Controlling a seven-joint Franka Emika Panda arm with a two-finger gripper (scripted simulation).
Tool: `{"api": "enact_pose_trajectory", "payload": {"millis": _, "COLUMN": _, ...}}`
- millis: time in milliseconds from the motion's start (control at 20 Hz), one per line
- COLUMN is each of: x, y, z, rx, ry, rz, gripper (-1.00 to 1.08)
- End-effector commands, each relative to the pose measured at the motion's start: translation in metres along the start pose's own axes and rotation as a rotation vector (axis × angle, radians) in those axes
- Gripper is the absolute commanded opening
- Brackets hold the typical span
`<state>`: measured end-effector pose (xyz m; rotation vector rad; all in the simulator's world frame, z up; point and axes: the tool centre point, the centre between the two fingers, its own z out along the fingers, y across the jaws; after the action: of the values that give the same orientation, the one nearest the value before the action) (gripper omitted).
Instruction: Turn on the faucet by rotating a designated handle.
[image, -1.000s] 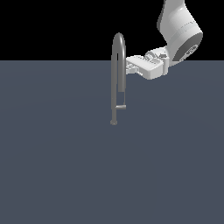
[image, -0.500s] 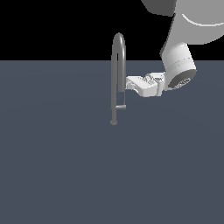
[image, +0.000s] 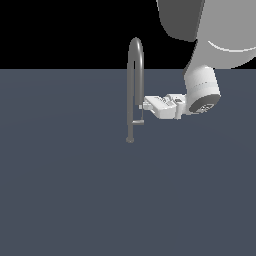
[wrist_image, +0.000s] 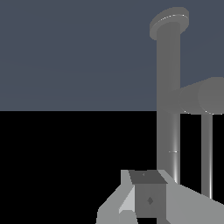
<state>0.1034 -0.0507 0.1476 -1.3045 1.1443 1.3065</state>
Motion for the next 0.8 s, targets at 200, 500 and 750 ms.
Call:
{"api": "enact_pose_trajectory", "payload": {"millis": 200, "x": -0.001, "y": 0.0, "z": 0.0, "rx": 0.0, "ry": 0.001, "rz": -0.002, "gripper": -1.0}}
{"api": "enact_pose_trajectory", "payload": {"millis": 500, "x": -0.004, "y": 0.007, "z": 0.0, "rx": 0.0, "ry": 0.001, "rz": -0.002, "gripper": -1.0}}
{"api": "enact_pose_trajectory", "payload": {"millis": 750, "x": -0.007, "y": 0.016, "z": 0.0, "rx": 0.0, "ry": 0.001, "rz": -0.002, "gripper": -1.0}}
